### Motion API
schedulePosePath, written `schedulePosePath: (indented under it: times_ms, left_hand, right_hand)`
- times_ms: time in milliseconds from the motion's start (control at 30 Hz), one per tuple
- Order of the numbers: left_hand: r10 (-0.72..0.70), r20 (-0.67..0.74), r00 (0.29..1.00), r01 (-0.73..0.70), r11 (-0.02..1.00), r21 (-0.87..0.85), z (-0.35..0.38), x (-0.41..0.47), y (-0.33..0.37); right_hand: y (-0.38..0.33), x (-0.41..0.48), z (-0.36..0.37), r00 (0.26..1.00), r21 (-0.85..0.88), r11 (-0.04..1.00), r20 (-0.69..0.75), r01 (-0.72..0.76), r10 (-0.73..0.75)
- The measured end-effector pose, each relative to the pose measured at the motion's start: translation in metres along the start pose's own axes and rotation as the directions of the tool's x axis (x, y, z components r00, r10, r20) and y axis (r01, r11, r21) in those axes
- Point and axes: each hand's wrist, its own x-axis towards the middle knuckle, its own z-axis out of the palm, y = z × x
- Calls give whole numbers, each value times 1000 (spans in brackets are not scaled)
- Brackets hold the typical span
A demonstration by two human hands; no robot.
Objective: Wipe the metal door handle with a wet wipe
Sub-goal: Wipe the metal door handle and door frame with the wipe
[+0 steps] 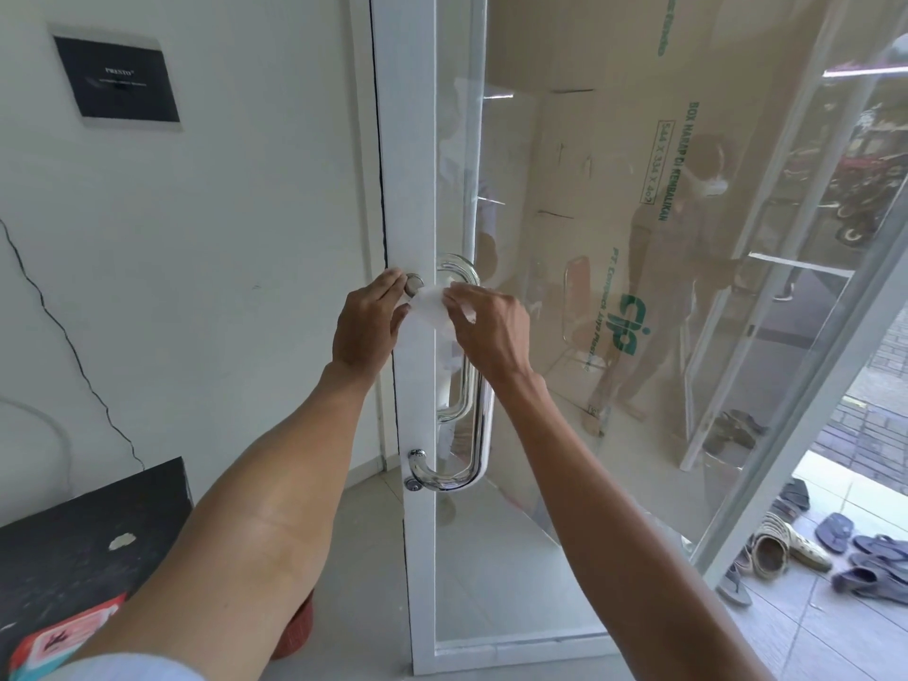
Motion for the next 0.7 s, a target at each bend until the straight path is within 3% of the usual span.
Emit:
schedulePosePath:
  times_ms: [167, 233, 433, 700]
  left_hand:
    - [19, 45, 999, -19, 1000, 5, -4, 1, -2]
    - [26, 51, 998, -26, 1000, 1, -7, -1, 1]
    - [-200, 100, 975, 204, 978, -35, -13, 0, 9]
    - [-212, 202, 956, 233, 969, -86, -3, -8, 7]
  right_hand:
    - [-24, 19, 0, 955, -180, 984, 295, 17, 38]
    - [-34, 26, 4, 937, -269, 962, 346, 54, 44]
    - [-46, 26, 8, 939, -287, 956, 343, 64, 40]
    - [-30, 10, -5, 961, -236, 971, 274, 26, 40]
